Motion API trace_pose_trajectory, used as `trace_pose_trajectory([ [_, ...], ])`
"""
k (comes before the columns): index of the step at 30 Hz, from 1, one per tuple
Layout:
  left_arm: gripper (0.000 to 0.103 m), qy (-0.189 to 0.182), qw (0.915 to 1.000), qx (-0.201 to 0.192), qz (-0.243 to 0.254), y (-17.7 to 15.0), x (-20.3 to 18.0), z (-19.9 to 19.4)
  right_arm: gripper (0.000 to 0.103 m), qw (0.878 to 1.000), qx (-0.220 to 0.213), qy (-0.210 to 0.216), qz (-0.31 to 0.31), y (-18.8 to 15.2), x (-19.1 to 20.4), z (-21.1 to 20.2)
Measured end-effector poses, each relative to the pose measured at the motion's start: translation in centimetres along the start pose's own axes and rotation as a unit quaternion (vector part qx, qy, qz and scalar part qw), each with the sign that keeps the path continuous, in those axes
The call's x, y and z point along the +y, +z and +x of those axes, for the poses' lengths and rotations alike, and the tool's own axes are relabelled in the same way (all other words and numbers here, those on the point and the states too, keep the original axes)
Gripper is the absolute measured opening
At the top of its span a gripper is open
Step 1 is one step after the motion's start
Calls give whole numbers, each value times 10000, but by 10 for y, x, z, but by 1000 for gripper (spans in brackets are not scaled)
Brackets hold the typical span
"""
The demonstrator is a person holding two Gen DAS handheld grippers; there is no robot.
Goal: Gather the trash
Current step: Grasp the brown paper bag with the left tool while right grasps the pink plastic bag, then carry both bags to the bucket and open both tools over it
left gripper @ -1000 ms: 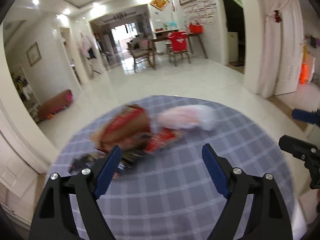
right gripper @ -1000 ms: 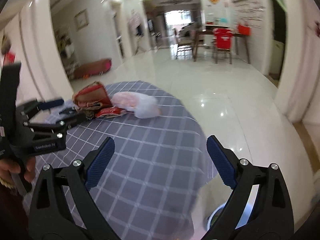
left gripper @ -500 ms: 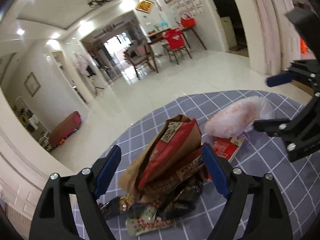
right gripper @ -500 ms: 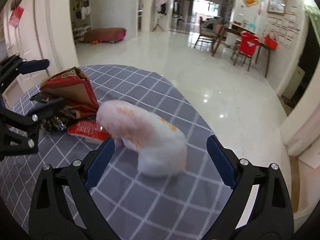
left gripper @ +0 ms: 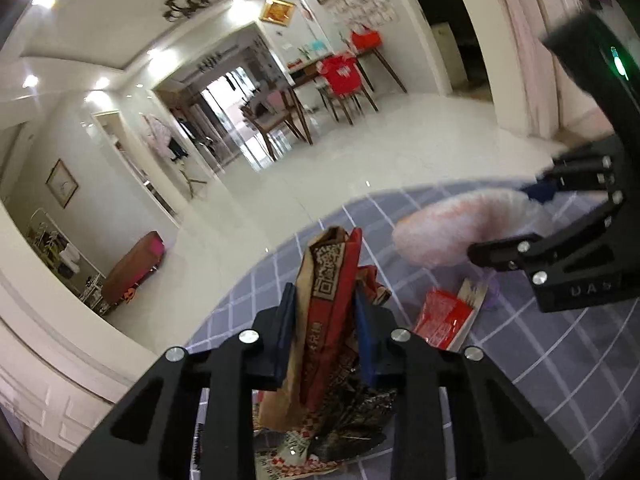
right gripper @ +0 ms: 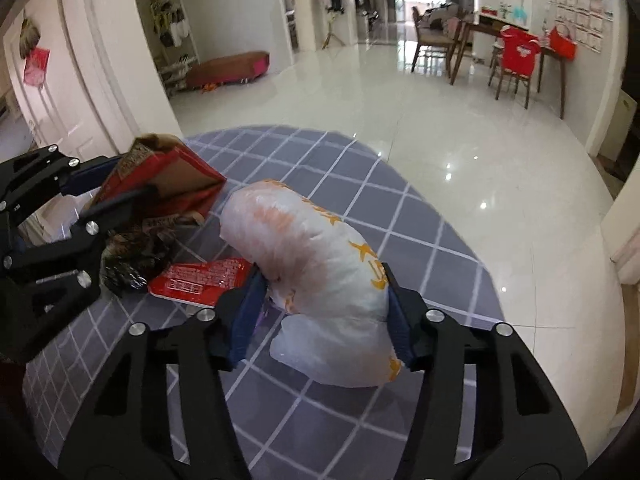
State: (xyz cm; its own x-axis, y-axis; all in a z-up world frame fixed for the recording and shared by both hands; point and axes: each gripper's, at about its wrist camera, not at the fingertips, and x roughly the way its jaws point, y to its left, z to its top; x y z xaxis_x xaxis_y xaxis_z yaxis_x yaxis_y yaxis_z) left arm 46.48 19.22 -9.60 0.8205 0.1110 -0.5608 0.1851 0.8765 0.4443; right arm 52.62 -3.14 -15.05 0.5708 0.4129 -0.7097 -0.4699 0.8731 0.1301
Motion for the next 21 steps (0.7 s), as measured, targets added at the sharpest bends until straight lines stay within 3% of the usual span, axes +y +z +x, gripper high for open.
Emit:
trace_pose_trajectory([
  [6, 27, 222, 9983, -406, -347, 20, 12, -56, 54, 9978, -600, 84, 286, -1, -6, -63],
  [10, 27, -32, 9960, -745, -495, 30, 2, -105, 54, 9957, -831, 156, 379, -8, -7, -111],
  [16, 27, -363, 9922, -1127, -393, 37, -54, -168, 54, 9935, -1047, 55, 443, -42, -19, -179],
  [21, 27, -813, 9885, -1203, -410, 38, -115, -200, 54, 9905, -1152, -226, 712, -85, -48, -232],
])
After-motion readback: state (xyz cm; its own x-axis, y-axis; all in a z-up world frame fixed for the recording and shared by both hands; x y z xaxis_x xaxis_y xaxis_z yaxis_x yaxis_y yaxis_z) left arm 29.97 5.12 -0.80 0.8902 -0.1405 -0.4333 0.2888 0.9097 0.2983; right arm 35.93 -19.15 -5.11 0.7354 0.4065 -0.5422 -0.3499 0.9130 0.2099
